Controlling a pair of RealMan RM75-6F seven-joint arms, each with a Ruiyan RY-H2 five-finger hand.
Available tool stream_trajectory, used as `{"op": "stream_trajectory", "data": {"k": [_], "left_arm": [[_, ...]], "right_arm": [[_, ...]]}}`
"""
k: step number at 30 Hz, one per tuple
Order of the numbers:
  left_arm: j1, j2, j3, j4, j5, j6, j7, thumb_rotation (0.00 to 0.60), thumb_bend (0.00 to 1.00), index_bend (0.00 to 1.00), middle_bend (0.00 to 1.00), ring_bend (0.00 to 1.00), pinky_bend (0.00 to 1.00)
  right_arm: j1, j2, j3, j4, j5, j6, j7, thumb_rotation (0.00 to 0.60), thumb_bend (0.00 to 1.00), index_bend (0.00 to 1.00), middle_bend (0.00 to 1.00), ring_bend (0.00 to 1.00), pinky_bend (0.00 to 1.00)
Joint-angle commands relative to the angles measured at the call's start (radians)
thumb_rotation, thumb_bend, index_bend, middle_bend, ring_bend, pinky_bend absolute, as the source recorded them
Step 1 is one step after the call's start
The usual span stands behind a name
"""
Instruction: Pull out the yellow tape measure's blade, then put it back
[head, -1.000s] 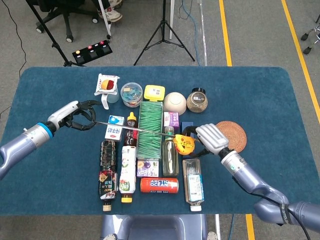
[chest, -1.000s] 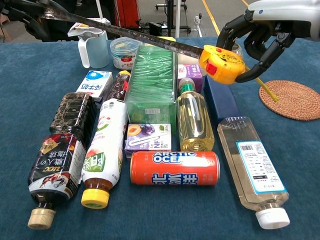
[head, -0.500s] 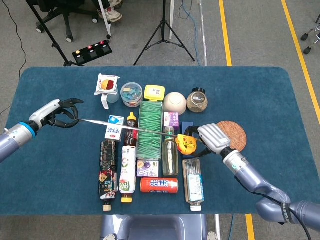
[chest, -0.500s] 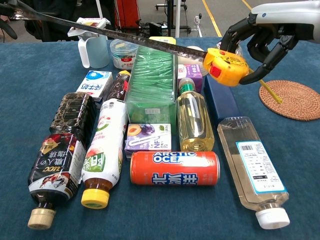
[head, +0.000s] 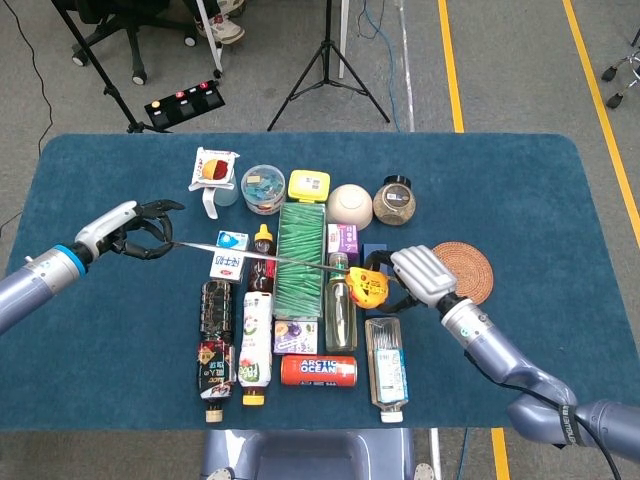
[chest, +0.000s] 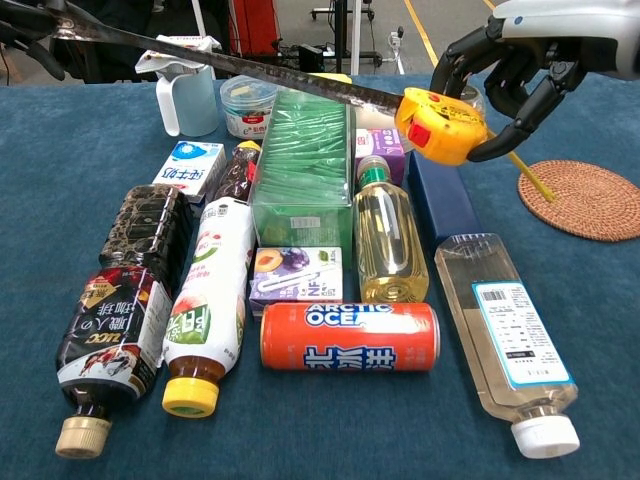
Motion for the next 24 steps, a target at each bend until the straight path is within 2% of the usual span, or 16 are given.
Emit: {"op": "stream_trajectory", "data": {"k": [1,17,24], "left_arm": [[-0.013,-0.009,-0.009,-0.016,-0.013,-0.008,0.015,0.6,0.41,0.67,0.15,0.07,0.32],[-0.098,-0.09,-0.122,-0.131,-0.187,-0.113,0.232,0.6,0.4,0.67,0.15,0.07,0.32],[-0.13,-0.138,-0.177,-0.153,-0.302,-0.165,0.359,0.6,0.4,0.67,0.15,0.07,0.32]], "right_arm": [[0.004,-0.003,0.007,-0.004,0.008,0.0,-0.001,0.6,0.23,0.68,0.65,0.73,0.74],[0.041,-0.046,0.054,-0.015,0.057,0.001,-0.009,0.6,0.23,0.68,0.65,0.73,0.74],[0.057,-0.063,0.078,-0.009,0.083,0.004,-0.005,0.6,0.23,0.68,0.65,0.73,0.74]]}}
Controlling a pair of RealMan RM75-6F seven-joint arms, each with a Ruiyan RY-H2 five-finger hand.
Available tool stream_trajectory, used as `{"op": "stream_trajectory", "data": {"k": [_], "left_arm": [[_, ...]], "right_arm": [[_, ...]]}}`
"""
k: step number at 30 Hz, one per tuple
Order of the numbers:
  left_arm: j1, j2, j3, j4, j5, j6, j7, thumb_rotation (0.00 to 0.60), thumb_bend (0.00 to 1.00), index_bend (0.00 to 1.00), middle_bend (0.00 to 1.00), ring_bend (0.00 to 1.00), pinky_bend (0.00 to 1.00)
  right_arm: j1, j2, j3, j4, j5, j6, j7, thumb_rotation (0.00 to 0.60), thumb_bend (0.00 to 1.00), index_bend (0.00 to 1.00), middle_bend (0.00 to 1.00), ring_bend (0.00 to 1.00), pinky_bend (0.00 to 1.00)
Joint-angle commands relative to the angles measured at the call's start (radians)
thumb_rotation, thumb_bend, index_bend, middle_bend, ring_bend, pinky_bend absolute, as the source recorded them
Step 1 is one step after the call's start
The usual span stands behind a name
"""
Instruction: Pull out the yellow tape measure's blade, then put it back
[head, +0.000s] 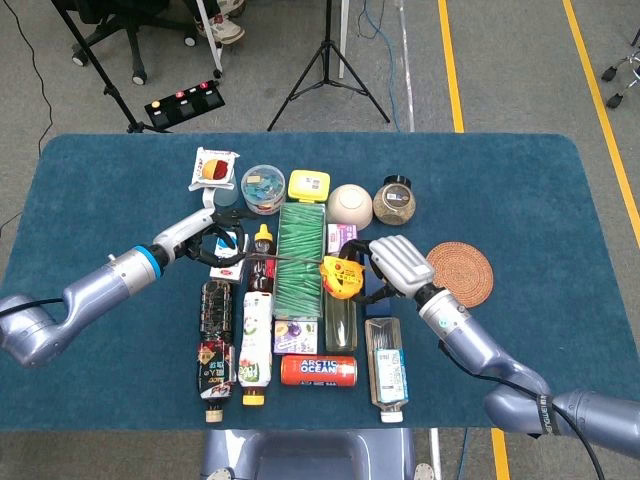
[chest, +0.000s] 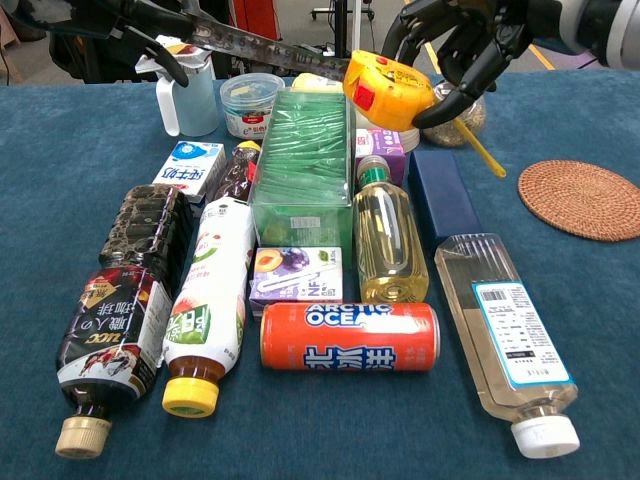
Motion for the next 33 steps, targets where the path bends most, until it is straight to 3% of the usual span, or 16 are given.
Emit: {"op": "stream_trajectory", "data": {"k": [1,13,15,17,20,25,33], "left_arm": [[-0.019,-0.03,-0.033,-0.013,-0.067,-0.03,0.068,0.6,0.4,0.67,0.15,0.07,0.32],[-0.041,-0.095,-0.089,-0.028,-0.231,-0.074,0.268,0.6,0.38,0.65,0.15,0.06,0.3],[-0.037,-0.094,-0.094,-0.035,-0.235,-0.074,0.286,0.6,0.36,0.53,0.13,0.02,0.27],[-0.03,-0.088,-0.101,-0.044,-0.232,-0.077,0.298,0.6,0.35,0.31,0.08,0.0,0.21],[-0.012,-0.077,-0.116,-0.053,-0.22,-0.076,0.307,0.6,0.34,0.12,0.01,0.0,0.16],[0.019,-0.064,-0.137,-0.055,-0.202,-0.069,0.301,0.6,0.33,0.05,0.0,0.0,0.15],[0.086,-0.001,-0.163,-0.088,-0.141,-0.004,0.325,0.6,0.33,0.04,0.0,0.0,0.15]], "right_arm": [[0.005,-0.002,0.007,0.0,0.008,-0.001,0.0,0.6,0.23,0.68,0.65,0.73,0.74],[0.006,-0.002,0.009,-0.003,0.016,0.006,0.003,0.6,0.23,0.68,0.66,0.73,0.74],[0.005,-0.002,0.009,-0.002,0.015,0.006,0.005,0.6,0.23,0.68,0.66,0.73,0.74],[0.004,-0.002,0.008,-0.002,0.014,0.006,0.01,0.6,0.23,0.68,0.66,0.73,0.74],[0.002,-0.001,0.006,-0.002,0.01,0.007,0.012,0.6,0.23,0.68,0.66,0.73,0.74],[-0.001,0.004,0.004,-0.003,0.006,0.01,0.016,0.6,0.23,0.68,0.66,0.73,0.74],[0.0,0.001,-0.005,0.014,0.01,0.003,0.006,0.6,0.23,0.68,0.66,0.73,0.74]]}}
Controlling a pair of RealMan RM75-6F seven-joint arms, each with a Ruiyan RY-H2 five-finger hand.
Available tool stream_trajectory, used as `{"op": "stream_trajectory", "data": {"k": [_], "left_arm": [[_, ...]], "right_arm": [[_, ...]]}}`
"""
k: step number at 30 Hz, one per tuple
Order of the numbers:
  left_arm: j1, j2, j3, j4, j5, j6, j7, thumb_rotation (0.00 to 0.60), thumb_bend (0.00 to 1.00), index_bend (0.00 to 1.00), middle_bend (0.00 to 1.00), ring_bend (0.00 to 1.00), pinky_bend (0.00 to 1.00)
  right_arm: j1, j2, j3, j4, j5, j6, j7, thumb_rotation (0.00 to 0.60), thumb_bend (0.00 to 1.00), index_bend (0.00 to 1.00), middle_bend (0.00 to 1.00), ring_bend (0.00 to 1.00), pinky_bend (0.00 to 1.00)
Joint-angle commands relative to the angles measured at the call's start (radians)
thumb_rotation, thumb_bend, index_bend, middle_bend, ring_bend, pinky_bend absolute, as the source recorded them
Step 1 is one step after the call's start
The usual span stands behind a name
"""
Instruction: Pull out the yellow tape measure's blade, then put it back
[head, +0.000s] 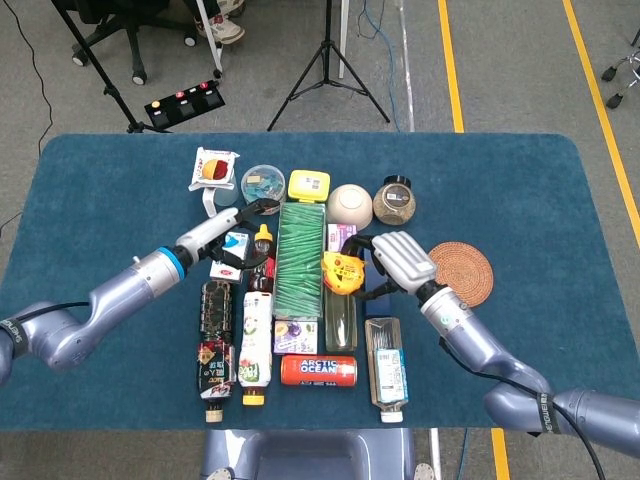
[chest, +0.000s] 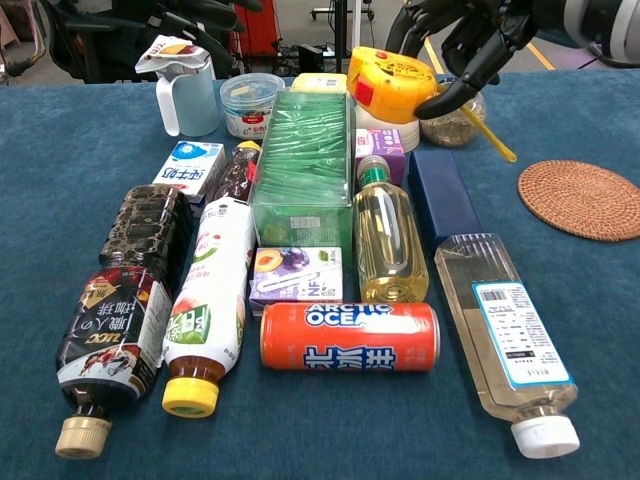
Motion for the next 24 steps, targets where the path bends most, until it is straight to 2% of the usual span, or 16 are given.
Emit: {"op": "stream_trajectory", "data": {"k": [1,11,18,24], "left_arm": [[0.044,0.053,-0.002,-0.034,0.045,0.054,0.036,0.6,0.33,0.04,0.0,0.0,0.15],[0.179,0.203,0.034,-0.121,0.122,0.157,0.045,0.6,0.32,0.04,0.0,0.0,0.15],[0.255,0.272,0.069,-0.116,0.191,0.205,-0.011,0.6,0.32,0.04,0.0,0.0,0.15],[0.289,0.288,0.098,-0.093,0.244,0.231,-0.068,0.6,0.32,0.04,0.0,0.0,0.15]], "right_arm": [[0.005,-0.007,-0.007,0.016,0.0,-0.008,-0.012,0.6,0.23,0.68,0.66,0.73,0.74],[0.023,-0.027,-0.032,0.109,0.019,-0.034,-0.084,0.6,0.23,0.68,0.66,0.73,0.73],[0.039,-0.047,-0.034,0.128,0.039,-0.053,-0.113,0.6,0.23,0.68,0.66,0.72,0.72],[0.077,-0.079,-0.02,0.135,0.068,-0.079,-0.147,0.6,0.23,0.68,0.66,0.72,0.72]]}}
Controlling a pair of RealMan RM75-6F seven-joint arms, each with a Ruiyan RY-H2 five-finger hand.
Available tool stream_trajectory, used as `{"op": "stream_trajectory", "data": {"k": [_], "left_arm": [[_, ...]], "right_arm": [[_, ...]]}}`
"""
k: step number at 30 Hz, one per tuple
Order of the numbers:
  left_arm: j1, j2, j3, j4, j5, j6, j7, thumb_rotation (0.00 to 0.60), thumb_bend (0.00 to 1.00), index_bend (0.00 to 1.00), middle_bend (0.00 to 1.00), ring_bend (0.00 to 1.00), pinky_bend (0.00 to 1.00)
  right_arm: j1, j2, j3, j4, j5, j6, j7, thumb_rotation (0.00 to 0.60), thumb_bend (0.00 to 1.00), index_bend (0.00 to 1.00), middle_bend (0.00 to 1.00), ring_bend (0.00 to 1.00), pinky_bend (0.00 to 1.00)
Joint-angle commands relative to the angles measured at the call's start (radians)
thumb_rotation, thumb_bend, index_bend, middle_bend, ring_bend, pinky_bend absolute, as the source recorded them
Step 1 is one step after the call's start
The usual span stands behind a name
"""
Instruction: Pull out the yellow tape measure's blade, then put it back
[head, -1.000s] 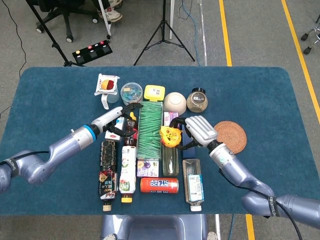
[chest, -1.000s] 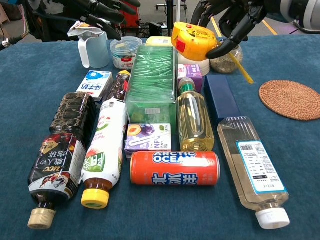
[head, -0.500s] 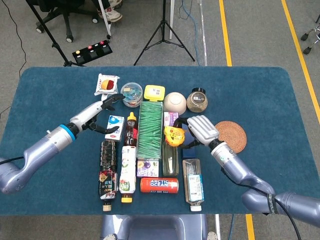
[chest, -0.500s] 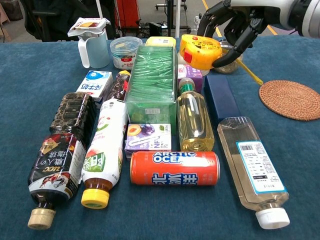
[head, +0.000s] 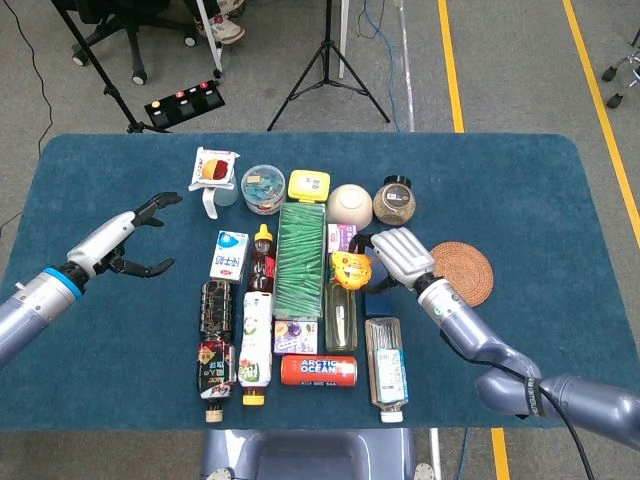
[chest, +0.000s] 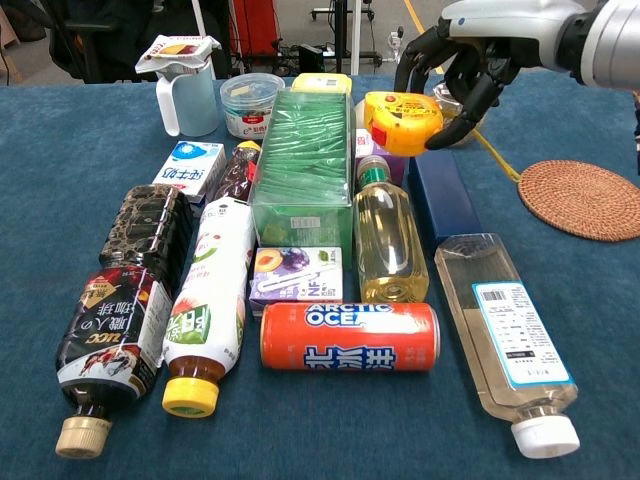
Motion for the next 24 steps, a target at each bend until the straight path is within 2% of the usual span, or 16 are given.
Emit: {"op": "stream_trajectory", "data": {"k": [1,17,24], "left_arm": [[0.016,0.007,0.018,0.018,0.025,0.014,-0.033,0.6,0.32,0.04,0.0,0.0,0.15],[0.05,-0.006,0.079,0.11,0.099,0.061,-0.166,0.6,0.32,0.04,0.0,0.0,0.15],[0.06,-0.007,0.104,0.131,0.118,0.075,-0.199,0.6,0.32,0.04,0.0,0.0,0.15]], "right_arm": [[0.022,-0.02,0.009,0.005,0.019,-0.015,-0.021,0.6,0.23,0.68,0.66,0.72,0.72],[0.12,-0.076,0.04,0.016,0.127,-0.06,-0.115,0.6,0.22,0.68,0.64,0.69,0.67],[0.153,-0.093,0.045,0.022,0.16,-0.073,-0.141,0.6,0.21,0.56,0.56,0.58,0.59]]}}
